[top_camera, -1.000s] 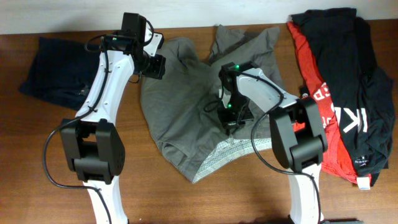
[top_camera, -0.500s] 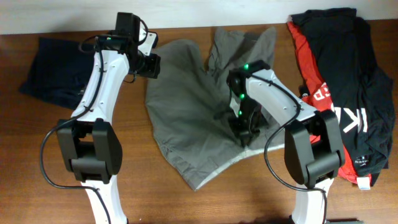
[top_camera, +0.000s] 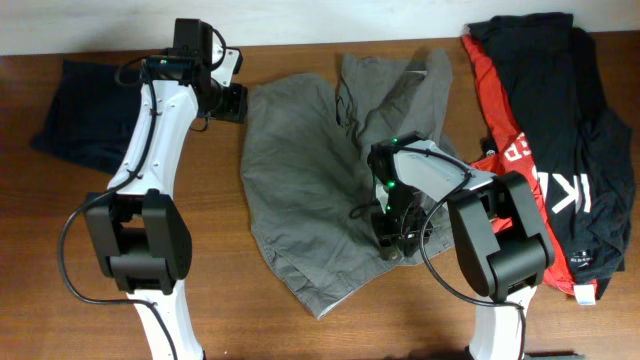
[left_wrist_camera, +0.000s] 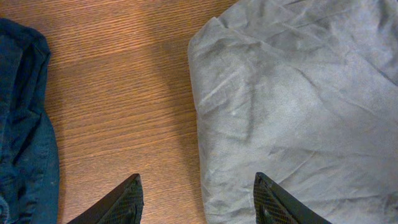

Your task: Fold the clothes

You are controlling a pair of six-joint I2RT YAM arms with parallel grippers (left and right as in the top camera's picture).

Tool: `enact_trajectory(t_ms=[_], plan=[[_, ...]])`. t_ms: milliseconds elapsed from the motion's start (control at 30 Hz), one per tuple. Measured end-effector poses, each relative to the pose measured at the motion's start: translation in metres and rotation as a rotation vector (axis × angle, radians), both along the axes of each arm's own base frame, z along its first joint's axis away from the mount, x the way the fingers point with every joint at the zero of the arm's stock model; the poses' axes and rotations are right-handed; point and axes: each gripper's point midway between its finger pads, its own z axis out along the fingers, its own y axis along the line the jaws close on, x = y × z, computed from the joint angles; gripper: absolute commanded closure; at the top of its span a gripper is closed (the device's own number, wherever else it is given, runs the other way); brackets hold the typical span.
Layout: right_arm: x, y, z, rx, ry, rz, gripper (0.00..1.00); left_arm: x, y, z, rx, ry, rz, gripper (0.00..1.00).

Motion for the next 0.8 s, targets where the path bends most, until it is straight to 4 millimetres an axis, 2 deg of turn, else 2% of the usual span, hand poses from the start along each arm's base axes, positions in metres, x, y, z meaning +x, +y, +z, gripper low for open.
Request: enact_trajectory(t_ms=[33, 133, 367, 433, 600, 800], plan=[[0.001, 0.000, 0.001, 0.001, -0.002, 0.002, 0.43, 0.000, 0.000, 0.000, 0.000, 0.000, 0.000, 0.43], [0.021, 0.008, 0.013, 0.020, -0.056, 0.000, 0.43, 0.001, 0.000, 0.000, 0.000, -0.005, 0.000, 0.43], [0.076, 0.023, 0.049, 0.070, -0.239, -0.003, 0.25, 0.008, -0.001, 0.001, 0.004, -0.036, -0.019, 0.43], [0.090, 0.025, 0.062, 0.088, -0.293, -0.008, 0.22, 0.013, -0.003, -0.003, -0.001, -0.043, -0.037, 0.42], [0.120, 0.013, 0.083, 0.113, -0.396, -0.045, 0.22, 0.027, -0.019, -0.026, -0.050, -0.064, -0.134, 0.38], [0.130, -0.010, 0.084, 0.101, -0.408, -0.103, 0.22, 0.044, -0.038, -0.059, -0.127, -0.092, -0.225, 0.36]])
